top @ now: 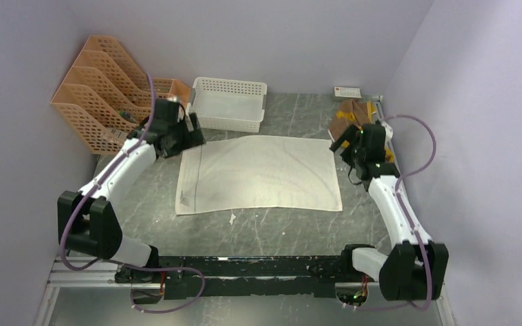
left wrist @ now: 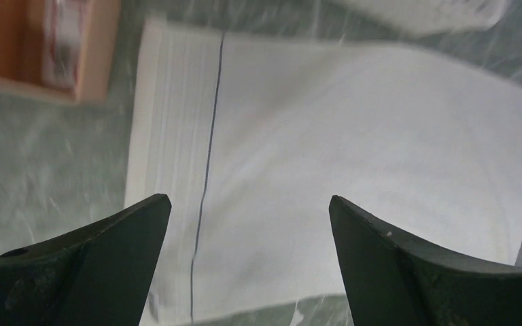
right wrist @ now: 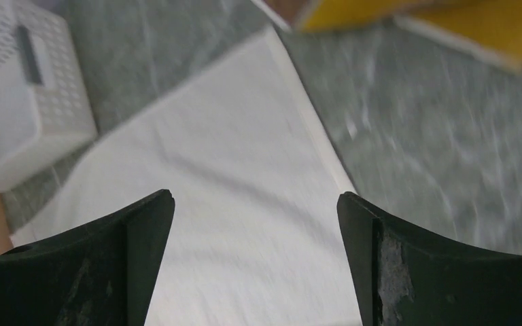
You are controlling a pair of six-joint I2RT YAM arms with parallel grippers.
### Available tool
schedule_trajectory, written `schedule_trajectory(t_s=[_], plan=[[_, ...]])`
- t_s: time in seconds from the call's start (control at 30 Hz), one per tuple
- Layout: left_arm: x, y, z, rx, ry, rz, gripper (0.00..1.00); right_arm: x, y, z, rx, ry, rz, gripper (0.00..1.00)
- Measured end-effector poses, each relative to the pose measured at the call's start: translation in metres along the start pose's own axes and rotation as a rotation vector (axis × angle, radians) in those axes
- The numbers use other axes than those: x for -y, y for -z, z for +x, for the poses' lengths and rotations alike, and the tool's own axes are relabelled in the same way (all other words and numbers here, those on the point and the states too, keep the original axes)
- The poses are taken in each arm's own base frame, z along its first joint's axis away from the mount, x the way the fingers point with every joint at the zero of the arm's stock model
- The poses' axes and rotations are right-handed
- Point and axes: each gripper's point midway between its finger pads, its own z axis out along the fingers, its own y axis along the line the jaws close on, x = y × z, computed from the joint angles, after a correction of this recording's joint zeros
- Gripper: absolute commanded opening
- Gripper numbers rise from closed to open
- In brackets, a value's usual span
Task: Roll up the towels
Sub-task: Fold the towel at the center of the board.
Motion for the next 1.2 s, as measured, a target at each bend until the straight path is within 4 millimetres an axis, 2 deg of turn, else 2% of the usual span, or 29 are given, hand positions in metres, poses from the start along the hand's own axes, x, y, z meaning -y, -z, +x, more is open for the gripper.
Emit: schedule_trajectory(t_s=[0.03, 0.1, 0.17, 0.23, 0.33, 0.43, 0.5, 0.6, 0.7, 0.8, 0.97, 1.2], plan=[[0.009, 0.002, -0.022, 0.038, -0.021, 0.016, 1.0, -0.01, -0.005, -0.015, 0.04, 0.016, -0.027, 0.91], [0.015, 0.005, -0.054, 0.088, -0.05, 0.035, 1.0, -0.025, -0.024, -0.032, 0.08, 0.051, -0.067, 0.89], [0.01, 0.004, -0.073, 0.108, -0.057, 0.032, 0.99, -0.03, -0.052, -0.028, 0.06, 0.088, -0.087, 0.85], [-0.001, -0.001, -0.089, 0.113, -0.055, 0.02, 0.98, -0.026, -0.084, -0.011, -0.006, 0.128, -0.08, 0.83], [-0.015, -0.011, -0.097, 0.093, -0.046, 0.004, 0.96, -0.019, -0.133, 0.016, -0.126, 0.194, -0.062, 0.8], [-0.013, -0.018, -0.089, 0.062, -0.047, 0.039, 0.96, -0.016, -0.163, 0.026, -0.175, 0.233, -0.066, 0.76], [-0.012, -0.021, -0.079, 0.045, -0.05, 0.059, 0.96, -0.016, -0.171, 0.024, -0.177, 0.248, -0.078, 0.74], [-0.014, -0.023, -0.065, 0.015, -0.049, 0.064, 0.95, -0.025, -0.185, 0.009, -0.151, 0.269, -0.103, 0.73], [-0.011, -0.023, -0.062, 0.01, -0.055, 0.078, 0.95, -0.036, -0.197, -0.008, -0.112, 0.29, -0.124, 0.69], [-0.006, -0.02, -0.064, 0.022, -0.062, 0.089, 0.95, -0.041, -0.205, -0.015, -0.098, 0.309, -0.129, 0.61], [-0.002, -0.018, -0.064, 0.029, -0.074, 0.097, 0.95, -0.034, -0.213, -0.012, -0.112, 0.331, -0.107, 0.55], [-0.003, -0.018, -0.064, 0.03, -0.078, 0.094, 0.95, -0.026, -0.213, -0.008, -0.127, 0.344, -0.071, 0.49]])
